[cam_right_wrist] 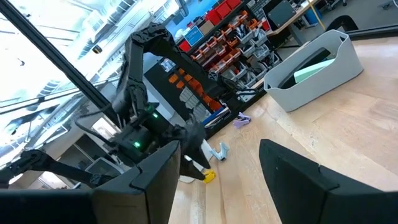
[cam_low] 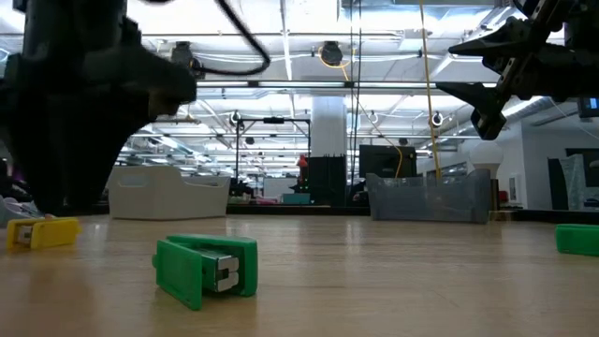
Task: Pick and place Stapler, Stapler remover, tape
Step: Put the small yellow stapler into the gray bin
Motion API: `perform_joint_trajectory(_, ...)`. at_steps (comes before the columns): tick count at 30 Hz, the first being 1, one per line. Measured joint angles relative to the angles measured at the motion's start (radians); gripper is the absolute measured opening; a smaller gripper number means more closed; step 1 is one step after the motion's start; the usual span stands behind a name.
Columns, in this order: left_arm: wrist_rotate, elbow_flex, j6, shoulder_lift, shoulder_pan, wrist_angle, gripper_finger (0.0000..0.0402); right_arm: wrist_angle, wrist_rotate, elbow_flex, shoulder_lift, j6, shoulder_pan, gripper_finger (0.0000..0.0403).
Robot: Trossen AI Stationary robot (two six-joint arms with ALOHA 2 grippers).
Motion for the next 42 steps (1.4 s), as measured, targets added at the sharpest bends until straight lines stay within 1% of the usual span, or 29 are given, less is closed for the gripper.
perform_joint_trajectory(4, 0.049, -0.046, -0.003, 0.000, 0.000, 0.030, 0.0179, 0.000, 0.000, 0.000, 0.000, 0.000, 0.000, 0.0212)
perform_joint_trajectory(9, 0.056, -0.077, -0.018, 0.000, 0.000, 0.118, 0.0179, 0.000, 0.000, 0.000, 0.000, 0.000, 0.000, 0.0212)
perform_joint_trajectory(15, 0.037, -0.078, -0.022, 0.000, 0.000, 0.151, 0.0175, 0.000, 0.000, 0.000, 0.000, 0.000, 0.000, 0.0212)
perform_joint_trajectory(18, 0.040, -0.078, -0.021, 0.000, 0.000, 0.153, 0.0152, 0.000, 0.000, 0.000, 0.000, 0.000, 0.000, 0.0212)
perform_joint_trajectory(24, 0.040, -0.078, -0.021, -0.001, 0.000, 0.160, 0.0082, 0.000, 0.000, 0.000, 0.000, 0.000, 0.000, 0.0212)
perform_joint_trajectory(27, 0.041, -0.078, -0.026, -0.001, 0.000, 0.168, 0.0062, 0.000, 0.000, 0.000, 0.000, 0.000, 0.000, 0.0212)
perform_joint_trajectory(29, 0.045, -0.077, -0.036, -0.004, 0.001, 0.169, 0.0060, 0.000, 0.000, 0.000, 0.000, 0.000, 0.000, 0.0212)
perform_joint_trajectory(31, 0.051, -0.067, -0.045, -0.006, 0.001, 0.174, 0.0067, 0.000, 0.000, 0.000, 0.000, -0.001, 0.000, 0.0212)
perform_joint_trajectory(36, 0.074, -0.007, -0.042, -0.011, 0.008, 0.173, 0.0083, 0.000, 0.000, 0.000, 0.000, -0.003, 0.000, 0.0212)
perform_joint_trajectory(42, 0.062, 0.086, -0.006, -0.033, 0.022, 0.148, 0.0068, 0.000, 0.000, 0.000, 0.000, -0.003, 0.000, 0.0212)
